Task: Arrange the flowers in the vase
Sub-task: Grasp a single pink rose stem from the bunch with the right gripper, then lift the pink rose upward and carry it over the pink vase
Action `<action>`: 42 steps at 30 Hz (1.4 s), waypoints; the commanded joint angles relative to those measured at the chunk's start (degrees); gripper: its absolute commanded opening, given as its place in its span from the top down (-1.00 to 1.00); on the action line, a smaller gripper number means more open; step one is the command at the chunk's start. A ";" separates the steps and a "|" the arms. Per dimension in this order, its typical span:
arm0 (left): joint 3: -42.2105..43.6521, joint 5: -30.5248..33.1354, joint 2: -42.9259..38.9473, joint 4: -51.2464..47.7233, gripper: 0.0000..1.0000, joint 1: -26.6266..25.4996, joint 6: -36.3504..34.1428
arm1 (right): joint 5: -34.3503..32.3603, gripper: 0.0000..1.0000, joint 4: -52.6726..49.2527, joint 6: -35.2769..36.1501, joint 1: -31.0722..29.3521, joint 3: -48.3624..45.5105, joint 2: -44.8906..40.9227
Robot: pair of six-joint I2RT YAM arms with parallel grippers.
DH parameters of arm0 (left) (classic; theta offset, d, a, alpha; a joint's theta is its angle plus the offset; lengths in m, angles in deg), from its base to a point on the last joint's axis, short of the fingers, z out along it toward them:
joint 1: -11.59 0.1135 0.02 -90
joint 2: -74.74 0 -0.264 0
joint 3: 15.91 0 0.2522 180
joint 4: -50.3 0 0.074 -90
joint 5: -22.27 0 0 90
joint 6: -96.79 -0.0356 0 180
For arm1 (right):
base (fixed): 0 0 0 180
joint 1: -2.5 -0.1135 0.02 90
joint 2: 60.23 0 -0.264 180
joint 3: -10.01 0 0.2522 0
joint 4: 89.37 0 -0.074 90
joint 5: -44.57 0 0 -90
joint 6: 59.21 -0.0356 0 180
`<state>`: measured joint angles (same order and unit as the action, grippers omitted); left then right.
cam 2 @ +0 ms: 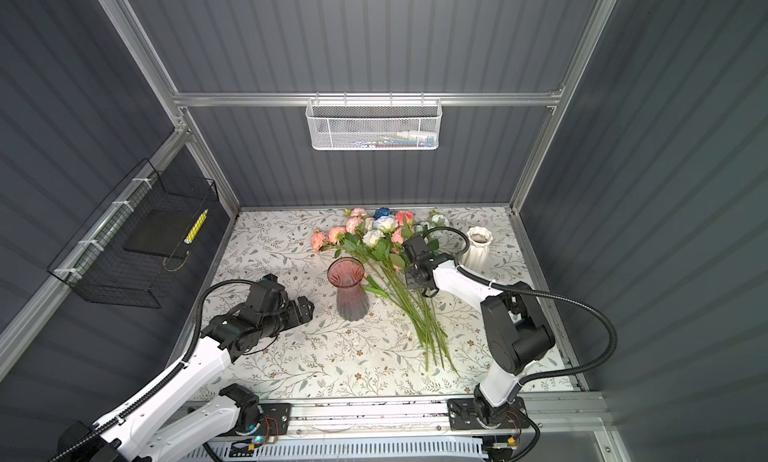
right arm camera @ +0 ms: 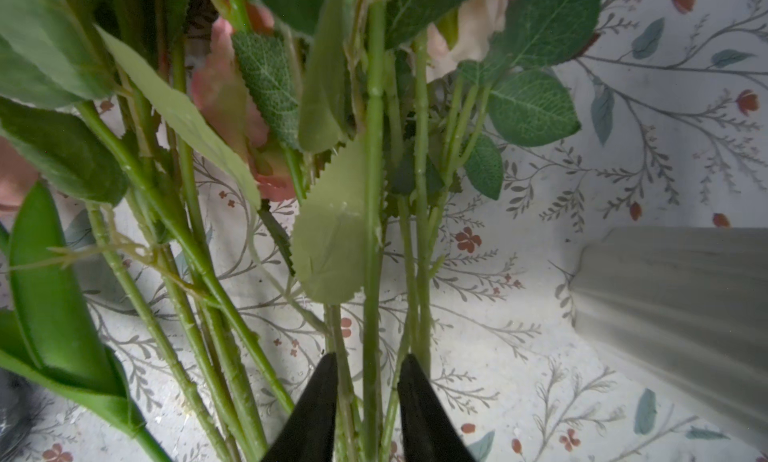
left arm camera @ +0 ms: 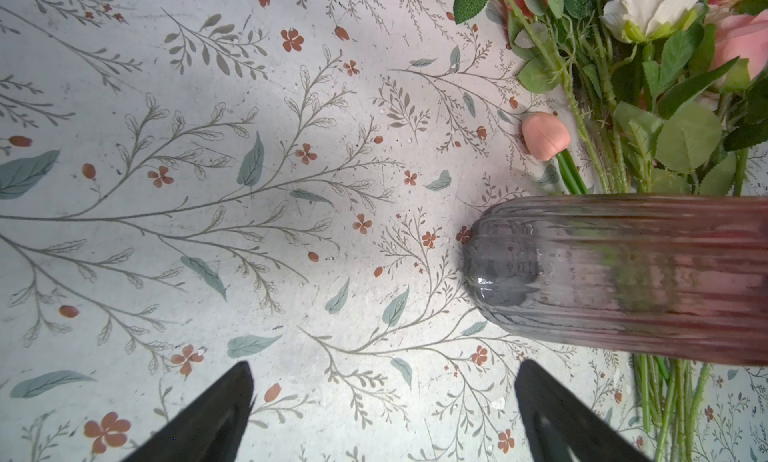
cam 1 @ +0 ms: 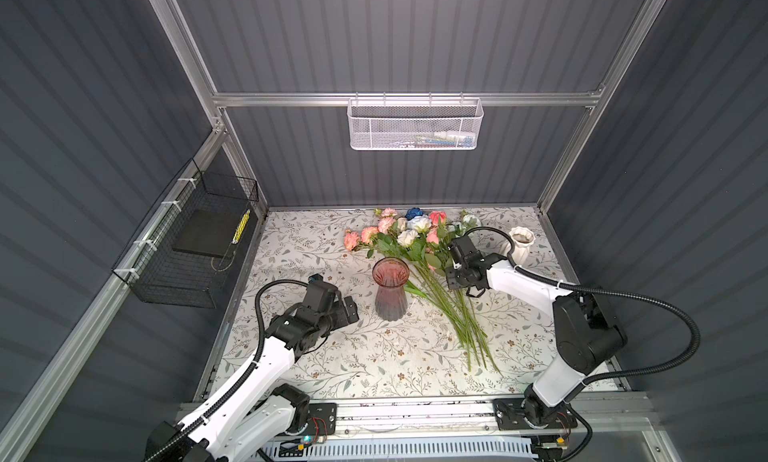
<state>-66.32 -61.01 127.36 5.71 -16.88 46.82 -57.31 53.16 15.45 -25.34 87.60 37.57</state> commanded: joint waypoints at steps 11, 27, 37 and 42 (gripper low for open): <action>-0.96 1.25 -0.55 -1.43 -0.99 -0.27 -0.82 | 1.23 0.87 4.66 1.86 0.90 -2.17 -5.40; -3.86 2.10 -0.98 -2.00 -0.99 -0.27 -1.73 | -2.96 0.91 6.90 4.84 -5.81 2.44 -33.28; -4.22 2.02 -2.41 -2.71 -0.99 -0.23 -1.69 | -3.79 0.89 25.63 16.89 -22.97 20.42 -21.78; -4.86 2.05 -3.84 -4.99 -0.99 -0.27 -1.75 | -2.56 0.89 34.33 20.79 -25.62 28.00 -13.25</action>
<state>-69.07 -59.54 125.00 3.56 -16.88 46.17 -59.65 79.52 31.72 -50.17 112.23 21.02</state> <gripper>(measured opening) 0.994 0.078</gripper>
